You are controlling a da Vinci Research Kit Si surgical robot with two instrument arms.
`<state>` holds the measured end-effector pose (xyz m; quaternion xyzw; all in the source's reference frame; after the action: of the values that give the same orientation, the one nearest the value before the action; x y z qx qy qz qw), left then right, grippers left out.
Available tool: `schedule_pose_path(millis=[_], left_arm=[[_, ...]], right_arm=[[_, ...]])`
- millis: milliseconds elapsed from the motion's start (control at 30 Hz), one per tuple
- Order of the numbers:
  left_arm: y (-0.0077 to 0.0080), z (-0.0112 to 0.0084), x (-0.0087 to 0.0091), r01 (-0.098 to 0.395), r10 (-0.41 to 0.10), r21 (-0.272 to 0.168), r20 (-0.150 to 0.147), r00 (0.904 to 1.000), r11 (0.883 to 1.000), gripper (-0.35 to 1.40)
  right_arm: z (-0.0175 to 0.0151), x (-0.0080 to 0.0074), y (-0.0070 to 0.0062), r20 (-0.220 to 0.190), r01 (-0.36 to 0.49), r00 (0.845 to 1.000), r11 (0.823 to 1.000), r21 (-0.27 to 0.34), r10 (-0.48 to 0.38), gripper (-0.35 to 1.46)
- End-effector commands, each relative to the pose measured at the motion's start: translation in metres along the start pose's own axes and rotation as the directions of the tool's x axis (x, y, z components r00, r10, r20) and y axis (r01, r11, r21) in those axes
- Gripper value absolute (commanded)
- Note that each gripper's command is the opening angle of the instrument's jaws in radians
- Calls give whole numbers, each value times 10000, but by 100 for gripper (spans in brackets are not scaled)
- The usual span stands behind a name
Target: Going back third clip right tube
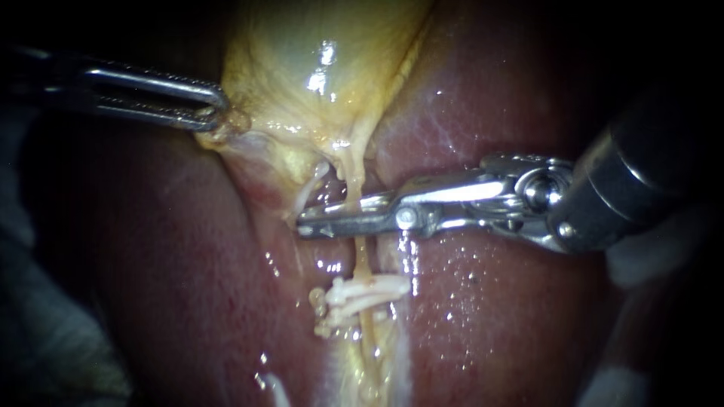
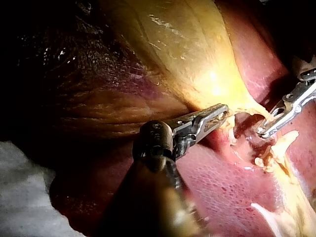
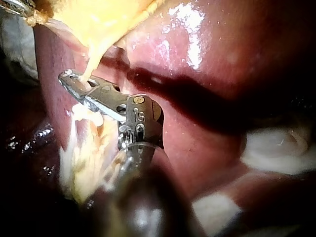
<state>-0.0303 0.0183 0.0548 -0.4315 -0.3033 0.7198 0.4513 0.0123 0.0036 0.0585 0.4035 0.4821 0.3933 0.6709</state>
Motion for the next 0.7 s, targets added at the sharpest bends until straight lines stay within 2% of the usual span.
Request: schedule_pose_path(millis=[33, 67, 167, 300, 467, 567, 700], left_arm=[[0, 0, 0, -1, 1, 7, -3, 10000, 10000, -35], [0, 0, 0, -1, 1, 7, -3, 10000, 10000, -35], [0, 0, 0, -3, 3, 8, -3, 10000, 10000, -35], [-1, 1, -1, -7, 7, 11, -5, 10000, 10000, -35], [-1, 1, -1, -8, 8, 11, -5, 10000, 10000, -35], [-2, 1, -1, -13, 13, 10, -5, 10000, 10000, -35], [-3, 1, -2, -18, 18, 6, -2, 10000, 10000, -35]], right_arm=[[1, -1, 2, -2, 69, 10000, 10000, -6, -69, -35], [2, -2, 3, -3, 136, 9999, 9999, -11, -136, -35], [10, -8, 7, 24, 721, 9974, 9974, -57, -721, 2], [23, -23, 21, 49, 1198, 9928, 9927, -148, -1197, 30], [31, -41, 43, 209, 1423, 9897, 9893, -314, -1417, 39], [30, -45, 54, 413, 1591, 9867, 9862, -460, -1573, 41], [25, -44, 59, 447, 1768, 9836, 9831, -471, -1747, 42]])
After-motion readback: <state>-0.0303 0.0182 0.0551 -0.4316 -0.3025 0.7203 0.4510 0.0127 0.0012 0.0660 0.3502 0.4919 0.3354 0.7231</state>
